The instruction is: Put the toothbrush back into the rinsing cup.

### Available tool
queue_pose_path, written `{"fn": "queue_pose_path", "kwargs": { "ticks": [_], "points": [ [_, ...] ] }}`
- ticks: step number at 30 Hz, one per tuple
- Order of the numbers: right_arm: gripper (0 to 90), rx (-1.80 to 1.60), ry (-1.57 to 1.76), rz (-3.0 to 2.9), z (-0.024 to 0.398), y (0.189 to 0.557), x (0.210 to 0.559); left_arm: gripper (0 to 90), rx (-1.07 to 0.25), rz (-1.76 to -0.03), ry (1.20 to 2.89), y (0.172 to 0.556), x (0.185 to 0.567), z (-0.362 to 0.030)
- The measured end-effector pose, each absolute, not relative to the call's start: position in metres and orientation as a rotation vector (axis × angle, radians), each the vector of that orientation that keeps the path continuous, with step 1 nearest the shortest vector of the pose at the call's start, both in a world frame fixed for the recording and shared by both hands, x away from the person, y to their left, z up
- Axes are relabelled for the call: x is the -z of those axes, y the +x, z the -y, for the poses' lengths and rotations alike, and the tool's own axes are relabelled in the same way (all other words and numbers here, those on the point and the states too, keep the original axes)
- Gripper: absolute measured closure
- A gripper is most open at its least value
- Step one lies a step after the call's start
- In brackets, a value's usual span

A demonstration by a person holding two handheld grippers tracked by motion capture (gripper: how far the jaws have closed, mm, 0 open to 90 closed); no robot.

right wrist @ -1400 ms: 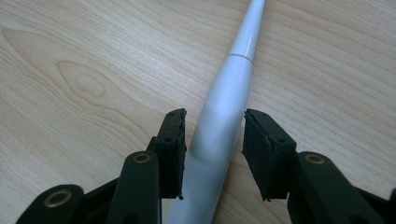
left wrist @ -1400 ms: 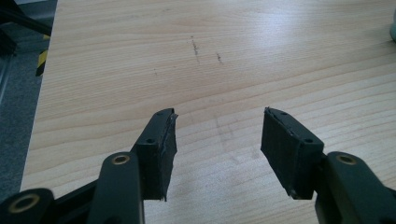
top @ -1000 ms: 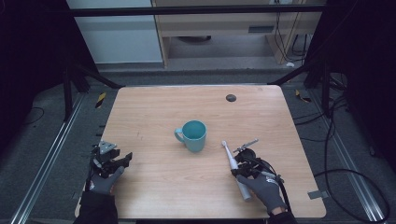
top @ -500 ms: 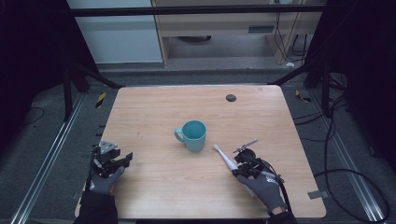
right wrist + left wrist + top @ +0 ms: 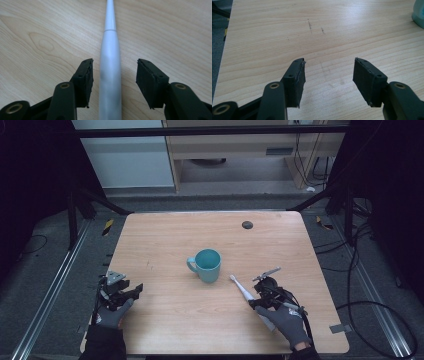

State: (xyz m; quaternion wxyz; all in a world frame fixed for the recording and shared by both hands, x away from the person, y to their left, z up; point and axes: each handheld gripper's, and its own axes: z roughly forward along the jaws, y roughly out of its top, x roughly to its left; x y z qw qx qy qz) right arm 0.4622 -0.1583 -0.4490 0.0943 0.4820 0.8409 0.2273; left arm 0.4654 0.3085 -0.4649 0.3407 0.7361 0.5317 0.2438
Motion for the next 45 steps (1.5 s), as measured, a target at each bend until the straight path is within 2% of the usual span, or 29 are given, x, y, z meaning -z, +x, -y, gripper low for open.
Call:
{"fn": "queue_pose_path", "kwargs": {
  "ticks": [8,34,45],
  "points": [
    [43.8,-0.628,1.417,-2.529,0.161,0.463,0.434,41.9,-0.629,-1.383,1.915,0.466,0.465,-0.309],
    [56.6,-0.458,1.456,-2.642,0.152,0.471,0.466,41.7,-0.611,-1.377,1.930,0.467,0.466,-0.307],
    [65.5,-0.462,1.456,-2.651,0.152,0.472,0.469,41.7,-0.607,-1.377,1.934,0.467,0.466,-0.307]
  ]
}}
